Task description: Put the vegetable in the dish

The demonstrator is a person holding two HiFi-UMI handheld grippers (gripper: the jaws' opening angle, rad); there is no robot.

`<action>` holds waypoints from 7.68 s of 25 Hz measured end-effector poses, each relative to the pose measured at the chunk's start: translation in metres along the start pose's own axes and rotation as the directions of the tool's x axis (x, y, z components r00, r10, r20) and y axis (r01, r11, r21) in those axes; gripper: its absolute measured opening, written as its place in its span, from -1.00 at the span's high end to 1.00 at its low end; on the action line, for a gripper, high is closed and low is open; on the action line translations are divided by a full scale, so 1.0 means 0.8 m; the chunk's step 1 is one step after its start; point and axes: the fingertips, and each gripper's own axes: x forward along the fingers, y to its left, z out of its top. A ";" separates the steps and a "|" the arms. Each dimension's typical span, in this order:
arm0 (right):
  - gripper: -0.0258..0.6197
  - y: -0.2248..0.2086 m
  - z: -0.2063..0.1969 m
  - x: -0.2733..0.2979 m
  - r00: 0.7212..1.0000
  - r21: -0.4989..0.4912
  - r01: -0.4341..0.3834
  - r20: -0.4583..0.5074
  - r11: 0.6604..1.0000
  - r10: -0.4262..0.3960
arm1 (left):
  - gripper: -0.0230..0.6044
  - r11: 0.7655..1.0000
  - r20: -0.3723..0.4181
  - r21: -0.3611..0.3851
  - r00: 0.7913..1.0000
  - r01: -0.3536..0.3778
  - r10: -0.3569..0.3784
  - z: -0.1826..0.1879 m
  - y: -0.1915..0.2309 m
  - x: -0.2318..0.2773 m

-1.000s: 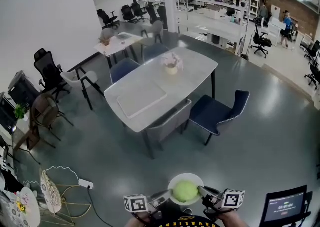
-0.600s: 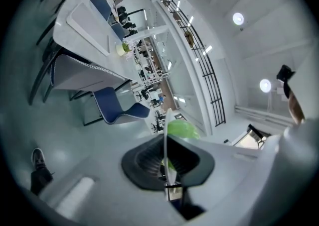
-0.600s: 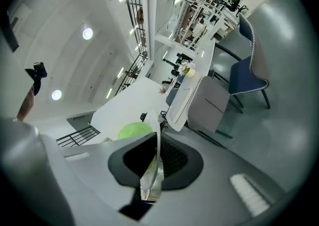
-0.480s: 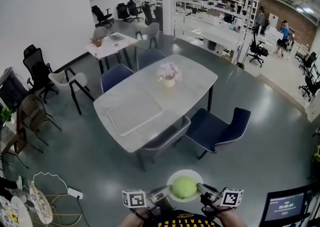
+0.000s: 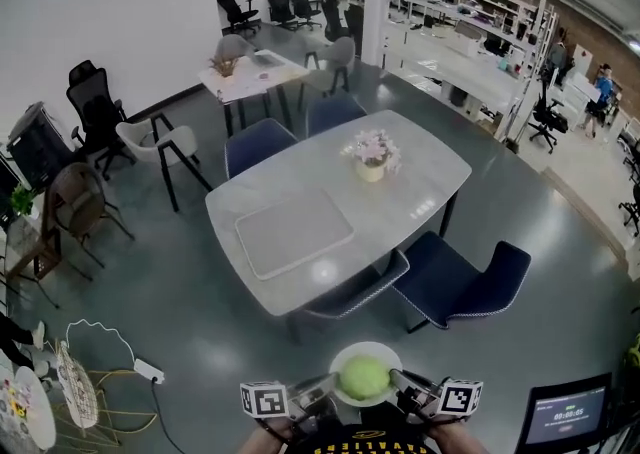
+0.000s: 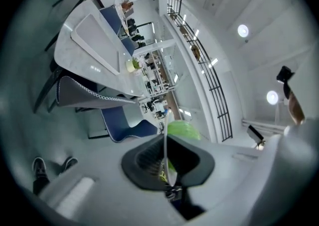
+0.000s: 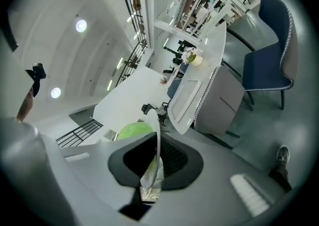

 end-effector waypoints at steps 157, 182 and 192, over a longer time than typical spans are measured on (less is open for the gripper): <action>0.69 -0.377 0.352 0.624 0.676 -0.517 0.290 -0.484 0.805 -0.555 | 0.72 0.494 -0.020 0.176 0.498 -0.852 0.867 0.556 0.487 0.129; 0.90 -0.309 0.372 0.584 0.827 -0.404 0.195 -0.422 0.893 -0.372 | 0.92 0.596 0.291 0.174 0.619 -0.784 0.730 0.525 0.387 0.125; 0.90 -0.262 0.355 0.519 0.833 -0.390 0.013 -0.505 0.921 -0.226 | 0.92 0.721 0.241 0.160 0.735 -0.675 0.634 0.412 0.326 0.115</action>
